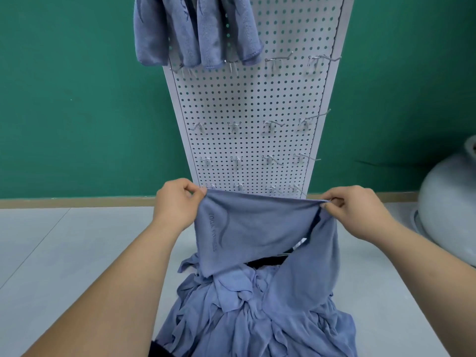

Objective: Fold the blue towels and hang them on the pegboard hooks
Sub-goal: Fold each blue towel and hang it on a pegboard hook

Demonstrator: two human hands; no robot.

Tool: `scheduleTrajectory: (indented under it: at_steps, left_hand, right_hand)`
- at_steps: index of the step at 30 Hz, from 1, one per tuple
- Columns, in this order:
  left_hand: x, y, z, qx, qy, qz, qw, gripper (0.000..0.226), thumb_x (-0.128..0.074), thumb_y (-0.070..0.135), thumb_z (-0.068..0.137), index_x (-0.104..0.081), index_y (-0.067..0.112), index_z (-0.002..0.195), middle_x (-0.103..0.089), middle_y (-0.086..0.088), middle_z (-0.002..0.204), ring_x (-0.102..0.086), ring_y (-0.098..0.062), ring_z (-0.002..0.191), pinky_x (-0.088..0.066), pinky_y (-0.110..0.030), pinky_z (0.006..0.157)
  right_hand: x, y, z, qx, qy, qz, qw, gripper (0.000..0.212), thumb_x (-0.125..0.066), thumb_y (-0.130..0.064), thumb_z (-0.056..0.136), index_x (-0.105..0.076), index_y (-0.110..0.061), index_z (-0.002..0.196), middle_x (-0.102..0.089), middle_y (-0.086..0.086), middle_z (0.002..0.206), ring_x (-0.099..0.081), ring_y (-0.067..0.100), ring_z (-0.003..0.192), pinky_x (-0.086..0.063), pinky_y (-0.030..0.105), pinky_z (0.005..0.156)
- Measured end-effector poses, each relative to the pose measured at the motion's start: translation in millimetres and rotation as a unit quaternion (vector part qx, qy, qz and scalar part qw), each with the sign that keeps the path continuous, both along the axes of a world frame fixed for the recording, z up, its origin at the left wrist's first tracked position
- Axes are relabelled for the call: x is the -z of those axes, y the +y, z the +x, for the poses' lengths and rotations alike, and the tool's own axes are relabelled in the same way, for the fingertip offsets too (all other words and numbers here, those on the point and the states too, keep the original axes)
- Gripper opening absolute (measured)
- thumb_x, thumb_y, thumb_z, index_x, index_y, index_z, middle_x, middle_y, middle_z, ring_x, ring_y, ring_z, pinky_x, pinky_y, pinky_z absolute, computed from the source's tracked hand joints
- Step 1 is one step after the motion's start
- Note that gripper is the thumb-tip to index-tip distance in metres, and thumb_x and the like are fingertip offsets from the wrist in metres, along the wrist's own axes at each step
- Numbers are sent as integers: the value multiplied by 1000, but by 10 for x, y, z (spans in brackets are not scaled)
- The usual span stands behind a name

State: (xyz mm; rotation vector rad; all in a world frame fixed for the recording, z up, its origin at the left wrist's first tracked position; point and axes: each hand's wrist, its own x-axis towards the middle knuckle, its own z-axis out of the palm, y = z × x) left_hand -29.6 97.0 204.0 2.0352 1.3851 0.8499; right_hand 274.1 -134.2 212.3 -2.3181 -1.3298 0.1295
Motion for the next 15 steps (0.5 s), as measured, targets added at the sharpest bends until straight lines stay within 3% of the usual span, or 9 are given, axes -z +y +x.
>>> scheduleTrajectory:
  at_steps: [3, 8, 13, 15]
  left_hand:
    - [33, -135, 119, 79, 17, -28, 996, 9, -79, 35, 92, -72, 30, 93, -63, 5, 68, -58, -15, 64, -46, -29, 63]
    - [-37, -609, 496, 276, 3, -63, 959, 32, -81, 32, 92, -69, 37, 122, -63, 7, 68, -56, -4, 57, -49, -22, 62]
    - [-1, -847, 701, 307, 8, -39, 951, 3, -74, 34, 96, -74, 32, 97, -57, 9, 67, -49, -5, 59, -47, -27, 62]
    - [-13, -834, 684, 294, 14, -24, 955, 6, -72, 33, 98, -74, 30, 93, -58, 8, 67, -48, -6, 59, -46, -28, 62]
  right_hand:
    - [23, 51, -123, -60, 70, 26, 995, 21, -67, -18, 96, -71, -39, 93, -72, -6, 71, -67, 18, 73, -53, 33, 70]
    - [-37, 234, -496, -130, 118, 96, 980, 16, -74, -26, 95, -59, -28, 90, -66, -3, 65, -49, 9, 56, -39, 25, 57]
    - [-62, 307, -676, -159, 130, 109, 973, 19, -76, -31, 94, -60, -26, 86, -66, -5, 62, -46, 7, 52, -34, 18, 54]
    - [-48, 298, -626, -161, 139, 99, 972, 18, -77, -33, 93, -62, -27, 86, -66, -5, 63, -46, 6, 52, -35, 18, 54]
